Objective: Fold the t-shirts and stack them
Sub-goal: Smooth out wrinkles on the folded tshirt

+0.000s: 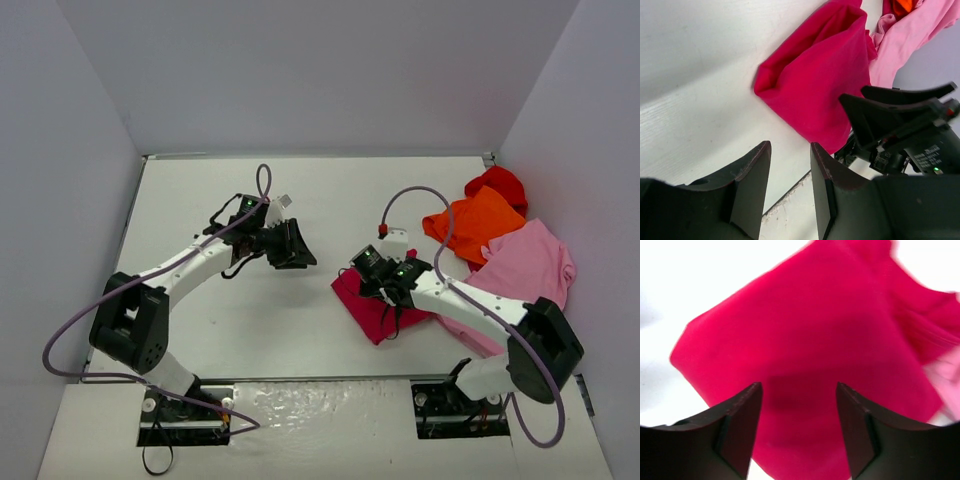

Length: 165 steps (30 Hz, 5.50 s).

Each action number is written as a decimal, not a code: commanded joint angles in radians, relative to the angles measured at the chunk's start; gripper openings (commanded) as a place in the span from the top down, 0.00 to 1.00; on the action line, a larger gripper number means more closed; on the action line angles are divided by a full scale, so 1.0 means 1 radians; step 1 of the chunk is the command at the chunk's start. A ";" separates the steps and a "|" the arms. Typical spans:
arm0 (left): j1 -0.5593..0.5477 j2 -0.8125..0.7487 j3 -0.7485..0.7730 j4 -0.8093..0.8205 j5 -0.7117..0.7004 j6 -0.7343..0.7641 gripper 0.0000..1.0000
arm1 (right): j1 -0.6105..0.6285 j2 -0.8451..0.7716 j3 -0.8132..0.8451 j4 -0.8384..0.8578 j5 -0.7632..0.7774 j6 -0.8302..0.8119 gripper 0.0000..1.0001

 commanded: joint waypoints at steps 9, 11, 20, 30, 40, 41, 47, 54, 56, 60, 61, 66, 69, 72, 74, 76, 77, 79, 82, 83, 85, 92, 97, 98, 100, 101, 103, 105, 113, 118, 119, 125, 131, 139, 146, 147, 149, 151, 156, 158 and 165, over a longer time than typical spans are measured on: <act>0.019 -0.133 -0.075 -0.007 -0.025 0.032 0.66 | -0.010 0.310 0.046 0.302 -0.138 -0.137 0.52; 0.025 -0.147 -0.075 -0.026 -0.026 0.038 0.66 | -0.001 0.313 0.010 0.368 -0.237 -0.120 0.78; 0.079 -0.268 -0.077 -0.111 -0.058 0.048 0.66 | 0.327 0.401 0.066 0.378 -0.276 0.004 1.00; 0.112 -0.380 -0.086 -0.203 -0.089 0.063 0.66 | 0.556 0.368 0.075 0.334 -0.271 0.104 0.93; 0.115 -0.440 -0.155 -0.194 -0.103 0.016 0.65 | 0.499 0.070 0.108 0.173 -0.053 0.031 0.24; 0.115 -0.451 -0.165 -0.193 -0.097 0.008 0.65 | 0.479 0.048 0.116 0.137 -0.049 0.021 0.24; 0.113 -0.450 -0.236 -0.158 -0.022 -0.025 0.63 | 0.378 -0.081 0.049 0.048 -0.078 0.021 0.24; 0.112 -0.447 -0.279 -0.114 -0.007 -0.044 0.63 | 0.358 -0.047 -0.032 0.087 -0.101 0.028 0.26; 0.111 -0.440 -0.281 -0.112 -0.001 -0.046 0.63 | 0.358 -0.015 -0.034 0.113 -0.111 0.015 0.26; 0.109 -0.441 -0.294 -0.105 0.000 -0.049 0.63 | 0.358 0.062 -0.035 0.171 -0.127 -0.018 0.26; 0.109 -0.443 -0.301 -0.104 -0.003 -0.050 0.63 | 0.358 0.073 -0.035 0.185 -0.135 -0.026 0.27; 0.109 -0.435 -0.322 -0.089 -0.009 -0.050 0.63 | 0.358 0.124 -0.016 0.223 -0.158 -0.043 0.31; 0.109 -0.423 -0.329 -0.078 -0.008 -0.049 0.63 | 0.358 0.140 0.002 0.230 -0.177 -0.047 0.35; 0.108 -0.409 -0.331 -0.068 -0.007 -0.047 0.63 | 0.359 0.155 0.016 0.229 -0.197 -0.047 0.44; 0.107 -0.401 -0.333 -0.063 -0.008 -0.045 0.63 | 0.359 0.154 0.019 0.227 -0.205 -0.044 0.53; 0.107 -0.388 -0.336 -0.054 -0.007 -0.046 0.63 | 0.360 0.153 0.025 0.217 -0.207 -0.043 0.70; 0.107 -0.379 -0.338 -0.049 -0.005 -0.047 0.63 | 0.361 0.153 0.030 0.210 -0.207 -0.043 0.82; 0.107 -0.361 -0.344 -0.033 0.003 -0.050 0.63 | 0.361 0.152 0.043 0.190 -0.194 -0.043 0.96; 0.105 -0.347 -0.347 -0.015 0.010 -0.051 0.63 | 0.363 0.140 0.068 0.153 -0.162 -0.046 1.00; 0.104 -0.343 -0.349 -0.011 0.012 -0.050 0.63 | 0.364 0.133 0.077 0.133 -0.148 -0.049 1.00; 0.105 -0.330 -0.346 0.006 0.015 -0.049 0.63 | 0.365 0.118 0.093 0.111 -0.138 -0.058 1.00; 0.100 -0.177 -0.262 0.083 0.034 -0.027 0.63 | 0.368 0.059 0.065 0.071 -0.148 -0.034 0.98; 0.054 -0.027 -0.185 0.289 0.131 -0.124 0.63 | 0.370 0.033 0.017 0.071 -0.159 0.011 0.59; 0.039 0.002 -0.164 0.303 0.130 -0.130 0.63 | 0.370 0.033 0.014 0.071 -0.156 0.015 0.56; 0.008 0.059 -0.120 0.329 0.132 -0.139 0.63 | 0.373 0.038 0.012 0.071 -0.148 0.019 0.53; -0.008 0.088 -0.098 0.342 0.134 -0.142 0.63 | 0.374 0.043 0.012 0.071 -0.143 0.019 0.52; -0.040 0.160 -0.065 0.392 0.140 -0.166 0.63 | 0.376 0.059 0.018 0.071 -0.137 0.006 0.52; -0.064 0.215 -0.050 0.453 0.157 -0.202 0.63 | 0.377 0.074 0.023 0.074 -0.131 -0.001 0.53; -0.114 0.305 -0.084 0.670 0.208 -0.333 0.64 | 0.379 0.115 0.040 0.080 -0.119 -0.008 0.69; -0.115 0.179 -0.132 0.632 0.204 -0.334 0.67 | 0.378 0.131 0.040 0.080 -0.115 -0.014 0.81; -0.114 0.150 -0.136 0.596 0.185 -0.315 0.67 | 0.378 0.135 0.040 0.081 -0.116 -0.014 0.84; -0.107 -0.048 -0.048 0.218 0.067 -0.108 0.67 | 0.380 0.154 0.041 0.087 -0.117 -0.017 1.00; -0.102 -0.093 -0.054 0.111 0.060 -0.054 0.67 | 0.385 0.147 0.046 0.087 -0.123 -0.011 1.00; -0.100 0.020 -0.197 0.405 0.155 -0.171 0.67 | 0.387 0.046 0.050 0.068 -0.132 0.004 1.00; -0.102 0.082 -0.201 0.497 0.170 -0.175 0.67 | 0.387 -0.017 0.105 -0.029 -0.064 0.012 1.00; -0.102 0.092 -0.202 0.517 0.174 -0.179 0.67 | 0.387 -0.021 0.107 -0.032 -0.063 0.015 1.00; -0.103 0.103 -0.207 0.548 0.180 -0.193 0.67 | 0.387 -0.028 0.110 -0.038 -0.063 0.022 1.00; -0.103 0.115 -0.215 0.574 0.183 -0.201 0.67 | 0.387 -0.032 0.109 -0.041 -0.060 0.027 1.00; -0.105 0.151 -0.221 0.626 0.204 -0.220 0.67 | 0.396 -0.076 0.111 -0.049 -0.020 0.049 1.00; -0.105 0.163 -0.226 0.649 0.209 -0.227 0.67 | 0.398 -0.085 0.126 -0.056 -0.020 0.037 1.00; -0.105 0.195 -0.218 0.675 0.226 -0.234 0.67 | 0.417 -0.096 0.140 -0.081 -0.016 0.059 1.00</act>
